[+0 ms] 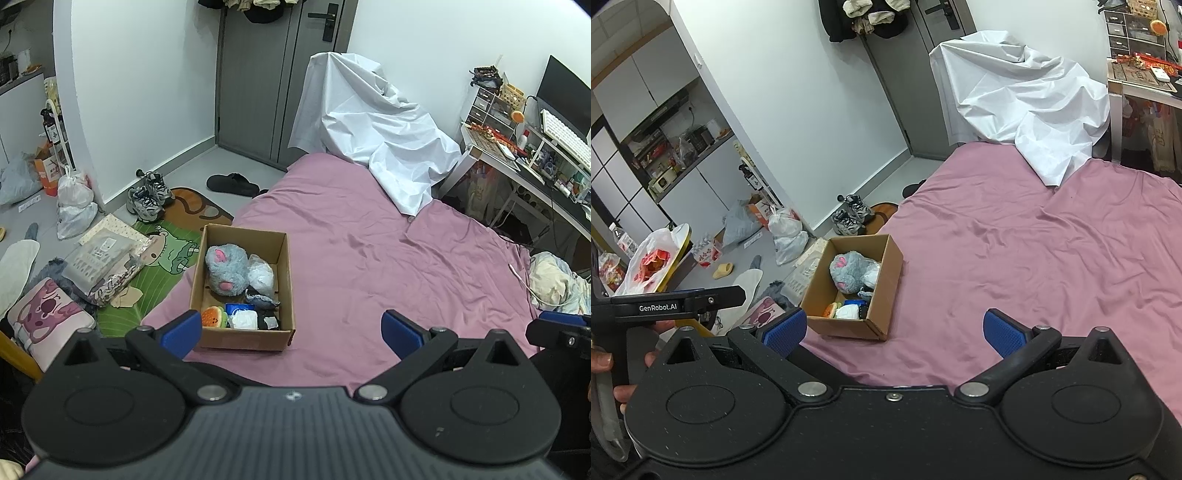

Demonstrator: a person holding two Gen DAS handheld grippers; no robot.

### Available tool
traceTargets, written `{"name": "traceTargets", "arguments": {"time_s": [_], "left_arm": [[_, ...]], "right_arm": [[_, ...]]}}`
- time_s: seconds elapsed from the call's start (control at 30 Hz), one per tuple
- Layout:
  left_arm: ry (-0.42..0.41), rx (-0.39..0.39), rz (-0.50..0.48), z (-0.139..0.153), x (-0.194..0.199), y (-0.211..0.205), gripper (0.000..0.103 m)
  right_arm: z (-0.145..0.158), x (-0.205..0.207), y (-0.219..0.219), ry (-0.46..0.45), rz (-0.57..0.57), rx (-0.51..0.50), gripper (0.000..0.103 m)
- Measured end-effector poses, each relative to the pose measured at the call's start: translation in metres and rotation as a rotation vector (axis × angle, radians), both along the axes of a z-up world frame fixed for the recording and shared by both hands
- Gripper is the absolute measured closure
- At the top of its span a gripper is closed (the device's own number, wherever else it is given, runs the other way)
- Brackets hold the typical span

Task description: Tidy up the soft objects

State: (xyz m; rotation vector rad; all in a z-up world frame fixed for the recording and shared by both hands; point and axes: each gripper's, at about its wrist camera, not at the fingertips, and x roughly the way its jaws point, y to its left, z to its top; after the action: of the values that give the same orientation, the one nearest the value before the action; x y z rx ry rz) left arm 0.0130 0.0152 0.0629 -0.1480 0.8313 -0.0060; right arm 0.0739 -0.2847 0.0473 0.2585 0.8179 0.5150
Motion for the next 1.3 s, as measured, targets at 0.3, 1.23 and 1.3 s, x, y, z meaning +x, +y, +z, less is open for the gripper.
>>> {"name": "traceTargets", "arguments": {"time_s": [0.3, 1.23, 1.3], "left_arm": [[0.005, 0.001, 0.000, 0.0000, 0.0016, -0.0006, 0.001], [0.003, 0.003, -0.004, -0.0030, 0.0027, -0.0015, 0.001], [0.002, 0.001, -0.006, -0.0033, 0.0023, -0.0012, 0.001]], "right_arm": [[0.0003, 0.0000, -0.0011, 0.000, 0.001, 0.000, 0.000], [0.0016, -0.0021, 0.0018, -0.003, 0.012, -0.001, 0.000], [0.0017, -0.0021, 0.0026, 0.000, 0.011, -0.002, 0.000]]}}
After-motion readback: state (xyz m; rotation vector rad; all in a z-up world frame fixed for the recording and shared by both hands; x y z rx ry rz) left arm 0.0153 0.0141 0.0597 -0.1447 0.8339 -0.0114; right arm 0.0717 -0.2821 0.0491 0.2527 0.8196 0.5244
